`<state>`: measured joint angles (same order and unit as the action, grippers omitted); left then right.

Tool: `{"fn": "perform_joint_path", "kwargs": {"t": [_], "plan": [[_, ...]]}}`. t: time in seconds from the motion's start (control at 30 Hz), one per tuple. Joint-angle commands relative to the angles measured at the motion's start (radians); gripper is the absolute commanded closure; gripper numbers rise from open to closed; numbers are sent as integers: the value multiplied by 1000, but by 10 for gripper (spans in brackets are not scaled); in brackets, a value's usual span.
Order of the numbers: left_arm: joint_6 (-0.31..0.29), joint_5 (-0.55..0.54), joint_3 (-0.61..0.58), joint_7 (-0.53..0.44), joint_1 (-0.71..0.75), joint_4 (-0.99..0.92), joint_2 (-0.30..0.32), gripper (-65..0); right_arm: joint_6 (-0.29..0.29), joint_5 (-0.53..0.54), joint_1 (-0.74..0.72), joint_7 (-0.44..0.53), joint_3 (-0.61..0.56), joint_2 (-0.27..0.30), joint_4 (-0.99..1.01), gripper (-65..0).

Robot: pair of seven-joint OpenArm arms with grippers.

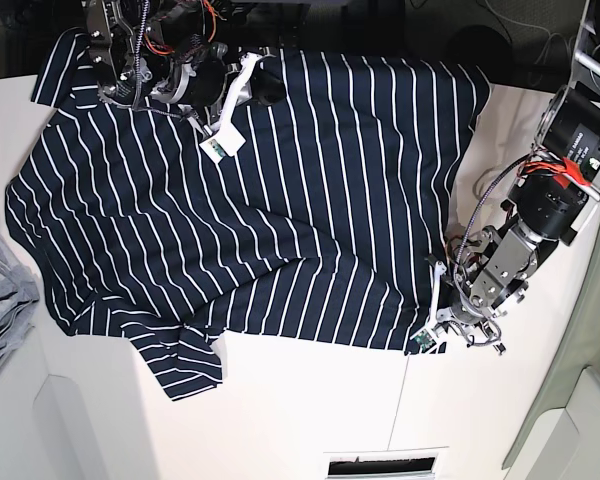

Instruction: Layout the t-shirt on the table in an organized manner, then fold the t-shirt properly

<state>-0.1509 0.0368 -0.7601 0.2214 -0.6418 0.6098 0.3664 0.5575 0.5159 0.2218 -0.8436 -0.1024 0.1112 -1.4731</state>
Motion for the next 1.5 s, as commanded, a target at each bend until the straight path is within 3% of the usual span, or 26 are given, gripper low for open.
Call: {"fn": "perform_joint_path", "kwargs": {"t": [0.0,0.23,0.37,0.5,0.67,0.77,0.87,1.0,1.1,1.13,1.23,1.3,1.47], "plan": [[8,6,4,-8,-45,9,18,0,-10,-13,6,-31,0,8,-5,0],[4,-9,4,-1,-56,10,59,0,7,49,0,-13,0,7,-27,0],[-51,-174,7,92,-61,63,88,0,7,49,-40,-9,0,7,-74,0],[-142,-408,42,234,-10,239,190,0,6,48,-82,19,0,2,-77,0],[-216,-529,136,301,151,470,344,0,2,13,-169,43,0,-34,-75,0],[-255,-613,193,343,253,561,393,0,-11,-19,-246,43,0,-54,-56,0],[-265,-632,242,385,351,624,389,0,-13,-34,-307,48,0,-66,-20,0],[-265,-631,305,371,441,619,333,0,-13,-41,-348,47,0,-82,14,0],[-265,-630,365,365,448,599,278,-211,-13,-42,-359,42,0,-81,16,0],[-264,-632,393,358,443,591,263,-243,-13,-44,-360,35,0,-81,16,0],[-263,-637,500,366,437,583,225,-245,-13,-54,-353,24,0,-80,17,0],[-293,-685,553,389,435,583,211,-245,-13,-56,-341,24,0,-80,17,0],[-341,-784,573,457,434,560,195,-280,-12,-55,-325,25,0,-81,17,0]]}}
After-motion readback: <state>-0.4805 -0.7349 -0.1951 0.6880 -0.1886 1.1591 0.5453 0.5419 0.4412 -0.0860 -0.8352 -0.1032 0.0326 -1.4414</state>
